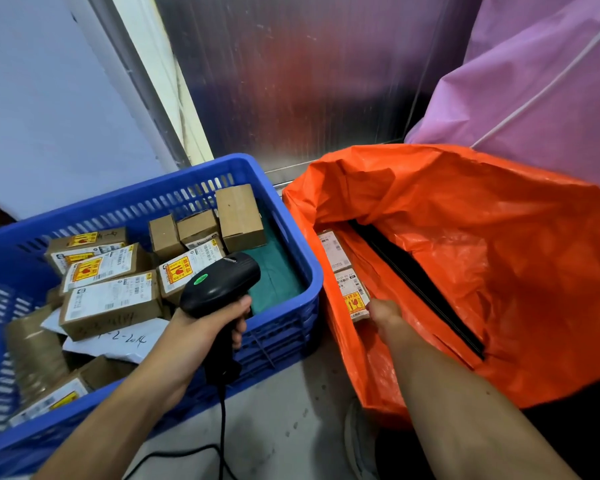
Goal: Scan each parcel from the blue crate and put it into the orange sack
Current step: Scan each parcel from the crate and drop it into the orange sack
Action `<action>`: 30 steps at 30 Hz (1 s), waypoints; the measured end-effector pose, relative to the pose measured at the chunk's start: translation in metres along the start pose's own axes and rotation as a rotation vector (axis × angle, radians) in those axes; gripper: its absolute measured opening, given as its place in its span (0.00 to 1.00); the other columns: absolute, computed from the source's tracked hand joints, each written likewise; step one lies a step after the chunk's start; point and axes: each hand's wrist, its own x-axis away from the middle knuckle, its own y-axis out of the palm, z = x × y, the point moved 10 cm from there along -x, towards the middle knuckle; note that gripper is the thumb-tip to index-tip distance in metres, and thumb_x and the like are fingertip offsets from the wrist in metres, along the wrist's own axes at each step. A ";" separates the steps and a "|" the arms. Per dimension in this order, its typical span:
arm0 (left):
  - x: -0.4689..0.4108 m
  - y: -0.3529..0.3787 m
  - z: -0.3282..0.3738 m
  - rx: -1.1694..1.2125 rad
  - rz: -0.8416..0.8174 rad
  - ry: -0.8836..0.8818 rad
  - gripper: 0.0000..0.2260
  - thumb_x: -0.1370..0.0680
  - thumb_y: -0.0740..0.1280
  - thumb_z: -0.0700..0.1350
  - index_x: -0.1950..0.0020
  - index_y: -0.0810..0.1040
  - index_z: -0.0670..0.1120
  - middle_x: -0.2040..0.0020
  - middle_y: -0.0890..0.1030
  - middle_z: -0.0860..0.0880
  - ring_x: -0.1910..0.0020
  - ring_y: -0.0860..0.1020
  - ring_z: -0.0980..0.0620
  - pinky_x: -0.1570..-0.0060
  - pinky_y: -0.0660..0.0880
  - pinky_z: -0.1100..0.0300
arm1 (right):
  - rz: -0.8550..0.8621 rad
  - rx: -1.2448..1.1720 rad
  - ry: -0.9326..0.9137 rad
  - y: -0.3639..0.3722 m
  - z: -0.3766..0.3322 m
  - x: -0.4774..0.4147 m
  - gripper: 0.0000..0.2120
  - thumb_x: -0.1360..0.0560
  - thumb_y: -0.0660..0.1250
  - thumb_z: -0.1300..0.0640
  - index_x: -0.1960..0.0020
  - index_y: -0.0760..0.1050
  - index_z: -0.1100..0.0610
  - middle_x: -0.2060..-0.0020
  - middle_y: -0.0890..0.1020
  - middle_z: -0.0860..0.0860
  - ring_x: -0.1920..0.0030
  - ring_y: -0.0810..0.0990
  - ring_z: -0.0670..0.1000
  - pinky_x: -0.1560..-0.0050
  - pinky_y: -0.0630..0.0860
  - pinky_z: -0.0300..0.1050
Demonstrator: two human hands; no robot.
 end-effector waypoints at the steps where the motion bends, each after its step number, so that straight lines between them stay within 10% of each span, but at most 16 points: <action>1: 0.001 -0.001 0.000 0.001 0.002 -0.002 0.10 0.23 0.75 0.47 0.50 0.84 0.40 0.62 0.82 0.44 0.64 0.80 0.49 0.56 0.78 0.54 | -0.022 -0.009 -0.021 0.005 -0.007 0.003 0.09 0.21 0.64 0.61 0.50 0.83 0.62 0.64 0.83 0.54 0.64 0.82 0.54 0.68 0.72 0.42; 12: 0.000 -0.007 0.004 0.029 0.012 -0.007 0.12 0.23 0.75 0.48 0.47 0.84 0.40 0.60 0.82 0.43 0.64 0.79 0.48 0.58 0.80 0.55 | 0.001 0.064 -0.121 0.002 -0.054 0.027 0.13 0.22 0.60 0.59 0.55 0.82 0.63 0.66 0.83 0.57 0.66 0.83 0.57 0.67 0.76 0.46; 18: 0.010 -0.020 0.035 0.099 -0.035 -0.018 0.08 0.23 0.75 0.42 0.47 0.84 0.39 0.61 0.82 0.43 0.65 0.79 0.48 0.58 0.81 0.54 | 0.061 0.132 -0.283 -0.022 -0.105 0.037 0.22 0.31 0.61 0.48 0.49 0.80 0.65 0.52 0.85 0.62 0.49 0.85 0.65 0.44 0.81 0.60; 23: 0.024 -0.057 0.069 0.108 0.014 0.046 0.04 0.22 0.73 0.39 0.48 0.83 0.40 0.63 0.82 0.45 0.70 0.78 0.51 0.65 0.81 0.59 | 0.041 0.153 -0.456 -0.017 -0.164 0.099 0.11 0.25 0.63 0.52 0.61 0.77 0.58 0.63 0.82 0.56 0.60 0.83 0.60 0.59 0.76 0.53; 30: 0.047 -0.118 0.088 0.149 0.046 0.061 0.04 0.23 0.74 0.41 0.50 0.84 0.43 0.63 0.82 0.46 0.68 0.78 0.51 0.64 0.78 0.58 | 0.019 0.337 -0.728 0.006 -0.224 0.177 0.14 0.32 0.62 0.46 0.60 0.81 0.55 0.62 0.86 0.52 0.57 0.86 0.58 0.47 0.82 0.63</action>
